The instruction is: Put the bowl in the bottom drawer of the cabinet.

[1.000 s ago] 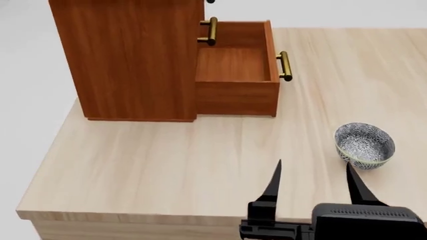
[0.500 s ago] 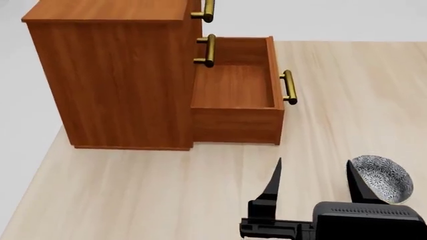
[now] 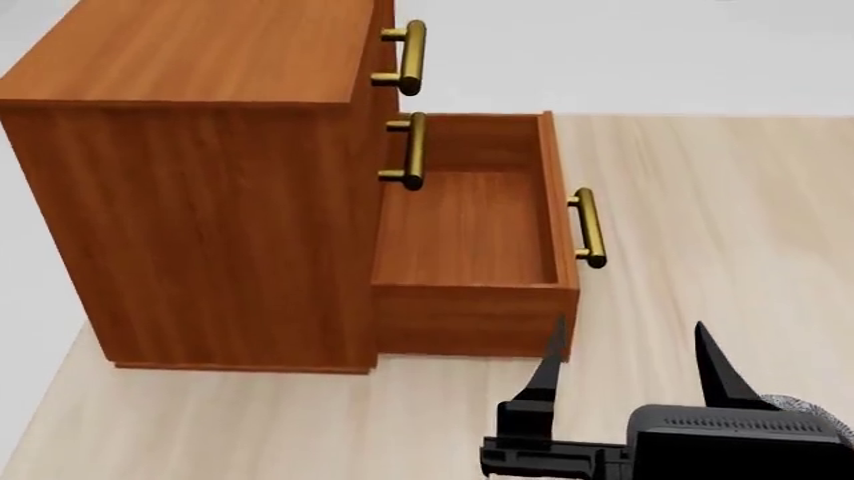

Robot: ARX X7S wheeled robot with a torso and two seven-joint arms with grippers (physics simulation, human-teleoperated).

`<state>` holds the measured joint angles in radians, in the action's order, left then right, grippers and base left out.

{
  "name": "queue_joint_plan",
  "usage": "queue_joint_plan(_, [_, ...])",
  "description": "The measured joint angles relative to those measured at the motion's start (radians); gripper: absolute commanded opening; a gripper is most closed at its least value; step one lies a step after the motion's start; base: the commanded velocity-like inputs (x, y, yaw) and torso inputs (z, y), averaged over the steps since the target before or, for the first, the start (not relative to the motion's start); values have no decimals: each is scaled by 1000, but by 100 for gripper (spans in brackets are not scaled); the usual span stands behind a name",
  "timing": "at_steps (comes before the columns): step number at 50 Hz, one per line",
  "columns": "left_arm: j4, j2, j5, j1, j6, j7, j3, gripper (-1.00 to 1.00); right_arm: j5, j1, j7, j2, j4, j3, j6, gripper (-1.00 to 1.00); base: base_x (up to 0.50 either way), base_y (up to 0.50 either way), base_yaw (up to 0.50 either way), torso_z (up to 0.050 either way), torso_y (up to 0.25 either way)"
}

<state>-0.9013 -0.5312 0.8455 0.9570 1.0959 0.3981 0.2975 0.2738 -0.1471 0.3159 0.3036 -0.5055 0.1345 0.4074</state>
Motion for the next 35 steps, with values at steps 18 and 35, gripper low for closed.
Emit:
queue_joint_plan(18, [3, -6, 4, -8, -15, 5, -5, 100, 5, 0, 6, 5, 0, 4, -3, 100, 325, 0, 0, 0, 1])
queue_joint_plan(35, [4, -12, 5, -15, -29, 10, -13, 100, 10, 4, 12, 10, -1, 6, -7, 100, 325, 0, 0, 0, 1])
